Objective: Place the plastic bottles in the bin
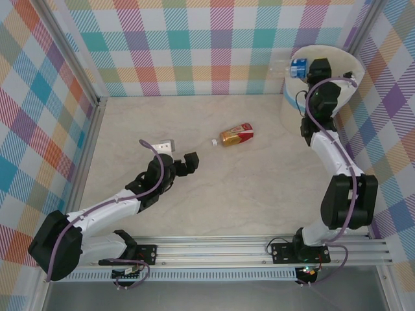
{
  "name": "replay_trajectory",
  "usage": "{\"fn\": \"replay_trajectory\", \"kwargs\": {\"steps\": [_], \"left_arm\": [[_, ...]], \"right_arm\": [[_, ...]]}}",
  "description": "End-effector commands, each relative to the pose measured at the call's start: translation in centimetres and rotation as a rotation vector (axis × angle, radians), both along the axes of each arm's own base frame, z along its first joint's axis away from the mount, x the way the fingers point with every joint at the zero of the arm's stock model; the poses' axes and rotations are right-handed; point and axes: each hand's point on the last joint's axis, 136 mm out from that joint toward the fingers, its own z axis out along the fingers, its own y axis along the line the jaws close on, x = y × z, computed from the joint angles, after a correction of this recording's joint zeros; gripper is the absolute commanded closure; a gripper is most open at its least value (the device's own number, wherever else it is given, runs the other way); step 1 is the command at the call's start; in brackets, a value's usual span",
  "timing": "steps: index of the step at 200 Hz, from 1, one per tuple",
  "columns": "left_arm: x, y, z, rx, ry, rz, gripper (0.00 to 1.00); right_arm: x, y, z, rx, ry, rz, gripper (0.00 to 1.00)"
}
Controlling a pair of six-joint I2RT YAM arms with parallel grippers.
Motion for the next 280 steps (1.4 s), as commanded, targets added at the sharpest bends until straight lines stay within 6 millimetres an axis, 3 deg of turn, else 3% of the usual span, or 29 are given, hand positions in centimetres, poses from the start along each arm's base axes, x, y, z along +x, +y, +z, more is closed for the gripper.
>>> {"fn": "replay_trajectory", "kwargs": {"steps": [1, 44, 87, 106, 119, 128, 143, 154, 195, 217, 241, 257, 280], "left_arm": [[0.1, -0.5, -0.2, 0.020, 0.020, -0.026, 0.00], [0.3, -1.3, -0.7, 0.028, 0.042, -0.053, 0.00], [0.5, -1.7, -1.0, 0.032, 0.053, -0.068, 0.00], [0.6, -1.8, -1.2, 0.039, 0.057, -0.067, 0.00], [0.8, -2.0, -1.3, 0.042, 0.060, -0.072, 0.00], [0.8, -2.1, -1.4, 0.040, 0.063, -0.076, 0.00], [0.9, -2.5, -1.4, 0.033, 0.068, -0.089, 0.00], [0.9, -2.6, -1.4, 0.031, 0.071, -0.093, 0.00], [0.8, -2.4, -1.7, 0.033, 0.077, -0.083, 0.00], [0.8, -2.0, -1.8, 0.039, 0.077, -0.067, 0.00], [0.9, -1.5, -1.8, 0.034, 0.075, -0.036, 0.00], [1.1, -0.7, -1.9, 0.025, 0.082, 0.012, 0.00], [1.3, 0.5, -2.3, 0.004, 0.099, 0.085, 0.00]], "right_arm": [[-1.2, -4.0, 3.6, 0.139, -0.211, -0.133, 1.00], [-1.5, -7.8, 3.8, 0.135, -0.255, -0.271, 1.00], [-4.0, -11.0, 3.9, -0.091, -0.168, -0.490, 1.00], [-4.2, -11.9, 4.0, -0.206, -0.101, -0.554, 1.00], [-3.6, -10.8, 4.8, -0.322, -0.077, -0.563, 0.98], [-3.4, -10.1, 5.4, -0.397, -0.067, -0.590, 0.92], [-2.7, -9.1, 6.2, -0.502, -0.039, -0.623, 0.61], [-1.9, -8.7, 6.1, -0.533, -0.013, -0.599, 0.46], [-1.1, -8.0, 6.1, -0.549, 0.042, -0.523, 0.22], [-1.1, -7.3, 6.3, -0.563, 0.045, -0.479, 0.12], [-1.1, -5.6, 6.9, -0.616, 0.079, -0.406, 0.06], [-0.5, -3.0, 7.6, -0.743, 0.126, -0.309, 0.05], [0.2, 1.3, 6.4, -0.947, 0.227, -0.135, 0.01]]}}
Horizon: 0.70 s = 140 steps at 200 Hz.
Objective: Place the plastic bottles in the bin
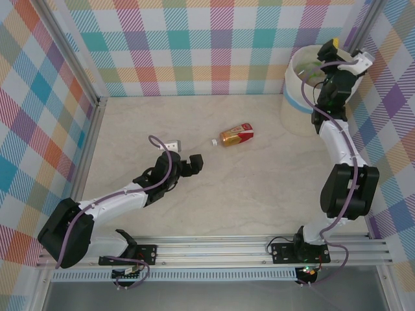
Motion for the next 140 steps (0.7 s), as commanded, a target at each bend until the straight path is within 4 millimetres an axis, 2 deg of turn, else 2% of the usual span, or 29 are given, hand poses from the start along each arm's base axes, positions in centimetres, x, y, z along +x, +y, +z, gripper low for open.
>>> {"fn": "replay_trajectory", "kwargs": {"steps": [1, 15, 29, 50, 64, 78, 118, 140], "left_arm": [[0.6, 1.7, 0.4, -0.026, -0.004, 0.104, 0.00], [0.6, 2.3, 0.3, -0.038, 0.000, 0.137, 0.00], [0.7, 2.9, 0.3, -0.046, 0.000, 0.172, 0.00], [0.8, 4.3, 0.2, -0.053, 0.005, 0.238, 0.00], [0.8, 5.0, 0.4, -0.071, -0.001, 0.271, 0.00], [0.5, 5.8, 0.4, -0.089, -0.004, 0.303, 0.00], [-0.8, 8.6, 0.3, -0.123, -0.019, 0.405, 0.00], [-1.8, 10.3, 0.3, -0.134, -0.036, 0.459, 0.00]], "right_arm": [[-0.8, 5.4, 2.3, -0.215, 0.127, 0.176, 0.00], [-0.9, 8.7, 1.5, -0.334, 0.193, 0.297, 0.00], [-1.2, 13.2, 0.0, -0.480, 0.261, 0.496, 0.00], [-3.2, 21.0, -4.5, -0.767, 0.338, 0.831, 0.00], [-4.5, 25.0, -8.6, -0.984, 0.385, 0.974, 0.00], [-4.8, 27.1, -12.2, -1.125, 0.443, 1.041, 0.00], [-6.1, 31.2, -21.0, -1.297, 0.595, 1.327, 0.00], [-6.2, 32.3, -26.3, -1.466, 0.706, 1.403, 0.00]]}}
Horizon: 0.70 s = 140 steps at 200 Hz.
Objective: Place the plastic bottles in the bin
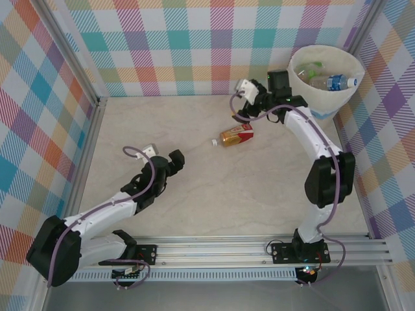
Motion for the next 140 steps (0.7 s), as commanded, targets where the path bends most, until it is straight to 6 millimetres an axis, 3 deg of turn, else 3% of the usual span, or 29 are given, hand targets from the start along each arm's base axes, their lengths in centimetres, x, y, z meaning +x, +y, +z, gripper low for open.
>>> {"fn": "replay_trajectory", "kwargs": {"steps": [1, 31, 73, 115, 140], "left_arm": [[-1.1, 2.7, -0.1, -0.009, -0.010, 0.107, 0.00], [-2.4, 4.5, 0.3, -0.020, -0.034, 0.149, 0.00], [-3.4, 4.7, 0.1, 0.024, 0.004, 0.098, 0.00], [-3.8, 5.0, -0.4, 0.006, 0.001, 0.103, 0.00], [-3.8, 4.9, -0.3, 0.010, 0.000, 0.090, 0.00]], "right_arm": [[-2.5, 1.2, -5.7, -0.232, 0.068, 0.214, 0.00], [-1.1, 1.4, -11.1, -0.425, 0.116, 0.272, 0.00], [0.7, 1.1, -16.9, -0.614, 0.163, 0.318, 0.00], [0.8, 0.9, -20.7, -0.689, 0.201, 0.351, 0.01], [0.9, 0.5, -21.9, -0.725, 0.221, 0.342, 0.02]]}}
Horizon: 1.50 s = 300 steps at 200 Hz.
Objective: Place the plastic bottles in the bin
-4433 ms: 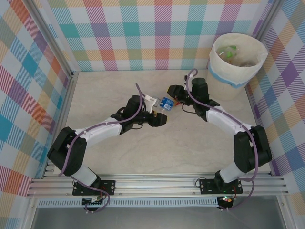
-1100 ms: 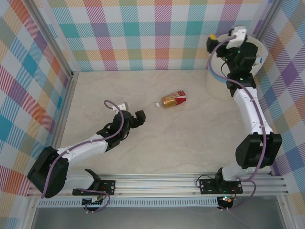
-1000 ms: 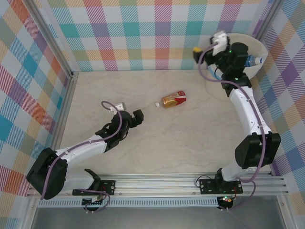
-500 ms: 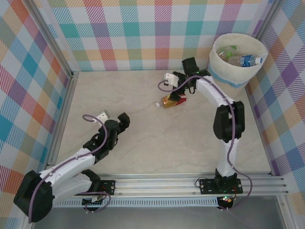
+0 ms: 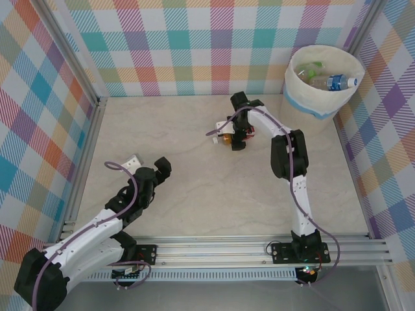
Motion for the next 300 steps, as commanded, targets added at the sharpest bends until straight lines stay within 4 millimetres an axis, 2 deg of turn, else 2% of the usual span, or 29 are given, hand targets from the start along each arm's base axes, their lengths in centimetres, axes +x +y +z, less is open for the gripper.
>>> {"fn": "replay_trajectory", "kwargs": {"steps": [1, 15, 36, 56, 70, 97, 120, 137, 171, 189, 211, 243, 274, 300], "left_arm": [[-0.3, 0.5, -0.7, 0.021, 0.019, -0.003, 0.00], [-0.3, 0.4, -0.7, 0.025, 0.021, -0.012, 0.00], [-0.1, 0.4, -0.8, 0.031, 0.023, -0.012, 0.00], [0.2, 0.2, -0.9, 0.029, 0.023, -0.013, 0.00], [0.5, -0.1, -0.8, 0.027, 0.023, -0.020, 0.00], [1.1, -0.7, -0.9, 0.033, 0.033, -0.038, 0.00], [1.5, -0.8, -1.2, 0.040, 0.043, -0.037, 0.00], [1.9, -1.0, -1.3, 0.042, 0.054, -0.032, 0.00], [2.9, -1.5, -1.2, 0.031, 0.066, -0.035, 0.00], [3.2, -1.9, -1.2, 0.019, 0.070, -0.042, 0.00], [3.5, -2.4, -1.3, 0.009, 0.083, -0.059, 0.00], [3.6, -2.7, -1.4, 0.004, 0.095, -0.065, 0.00], [3.4, -2.6, -1.5, 0.001, 0.100, -0.062, 0.00], [3.3, -2.4, -1.7, -0.002, 0.101, -0.055, 0.00]], "right_arm": [[-0.3, -0.2, -0.4, -0.052, 0.011, 0.035, 0.02], [-0.3, -0.1, 0.0, -0.040, 0.018, 0.008, 0.04], [-0.4, 0.8, 1.7, 0.028, 0.013, -0.038, 0.09], [-0.2, 1.1, 3.1, 0.070, -0.037, -0.037, 0.38], [-0.1, 1.7, 4.9, 0.126, -0.093, -0.031, 0.43], [-0.4, 2.9, 9.9, 0.273, -0.181, -0.038, 0.41], [-1.4, 3.6, 15.1, 0.402, -0.182, -0.086, 0.49], [-2.4, 3.5, 19.1, 0.509, -0.183, -0.120, 0.53], [-3.6, 2.6, 25.8, 0.696, -0.354, -0.136, 0.55], [-3.3, 1.0, 29.6, 0.794, -0.446, -0.231, 0.52], [-2.1, -2.3, 34.2, 0.905, -0.587, -0.413, 0.49], [-1.6, -9.0, 40.5, 1.177, -0.666, -0.691, 0.50], [-1.0, -14.5, 43.9, 1.295, -0.781, -0.890, 0.49], [0.8, -18.9, 44.5, 1.300, -0.823, -1.077, 0.48]]}}
